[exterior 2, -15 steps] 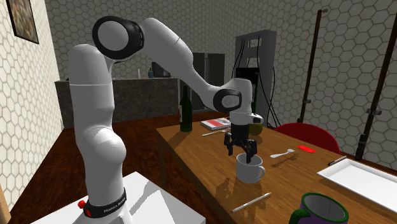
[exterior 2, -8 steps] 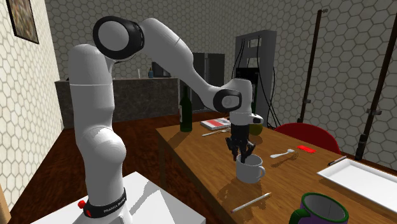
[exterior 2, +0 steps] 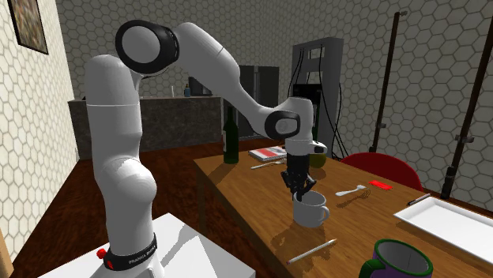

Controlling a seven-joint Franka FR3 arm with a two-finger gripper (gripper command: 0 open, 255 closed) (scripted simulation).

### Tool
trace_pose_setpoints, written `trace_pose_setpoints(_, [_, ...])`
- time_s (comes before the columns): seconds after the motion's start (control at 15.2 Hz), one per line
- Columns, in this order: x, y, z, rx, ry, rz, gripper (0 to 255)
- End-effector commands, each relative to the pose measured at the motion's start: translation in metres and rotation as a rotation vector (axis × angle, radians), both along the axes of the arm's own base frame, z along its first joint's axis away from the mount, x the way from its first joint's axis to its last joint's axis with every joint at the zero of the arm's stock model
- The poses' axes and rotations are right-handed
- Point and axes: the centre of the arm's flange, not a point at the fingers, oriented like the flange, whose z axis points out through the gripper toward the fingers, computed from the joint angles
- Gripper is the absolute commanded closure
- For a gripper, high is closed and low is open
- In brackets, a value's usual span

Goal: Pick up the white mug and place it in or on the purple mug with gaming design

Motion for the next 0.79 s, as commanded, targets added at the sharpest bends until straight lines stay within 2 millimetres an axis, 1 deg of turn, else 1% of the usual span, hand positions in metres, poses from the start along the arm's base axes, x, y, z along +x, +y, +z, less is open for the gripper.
trace_pose_setpoints(0.0, [0.0, 0.0, 0.005, 0.0, 0.001, 0.0, 255])
trace_pose_setpoints(0.73, [0.0, 0.0, 0.063, 0.0, 0.001, 0.0, 255])
